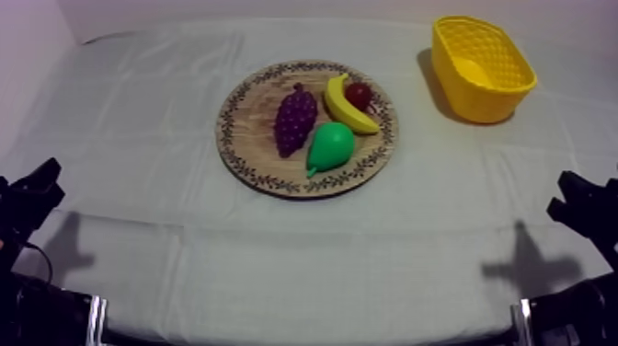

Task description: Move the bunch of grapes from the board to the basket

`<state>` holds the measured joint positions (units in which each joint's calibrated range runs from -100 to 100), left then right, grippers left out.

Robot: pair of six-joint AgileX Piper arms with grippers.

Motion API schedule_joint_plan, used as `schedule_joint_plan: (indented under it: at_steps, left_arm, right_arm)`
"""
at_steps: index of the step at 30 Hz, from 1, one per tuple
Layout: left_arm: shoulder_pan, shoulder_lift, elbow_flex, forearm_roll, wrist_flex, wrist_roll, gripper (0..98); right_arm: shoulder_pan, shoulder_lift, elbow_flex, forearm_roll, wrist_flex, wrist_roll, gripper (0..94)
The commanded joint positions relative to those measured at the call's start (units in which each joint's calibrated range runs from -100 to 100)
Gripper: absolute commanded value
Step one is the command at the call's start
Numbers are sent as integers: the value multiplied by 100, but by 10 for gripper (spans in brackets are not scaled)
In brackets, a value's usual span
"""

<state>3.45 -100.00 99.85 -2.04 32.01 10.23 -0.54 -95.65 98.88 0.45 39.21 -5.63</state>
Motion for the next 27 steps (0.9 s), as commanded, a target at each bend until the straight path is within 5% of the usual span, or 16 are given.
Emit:
schedule_joint_plan:
  at_steps: [1, 14, 27]
  left_arm:
    - [-2, 0, 3, 2, 0, -2, 1]
    - [-2, 0, 3, 2, 0, -4, 1]
    - [-2, 0, 3, 2, 0, -4, 1]
  right_arm:
    - [-5, -2, -267, 115, 194, 196, 5]
    - [180, 869, -2278, -46, 1189, 668, 5]
    - [597, 2701, -4445, -499, 1478, 957, 5]
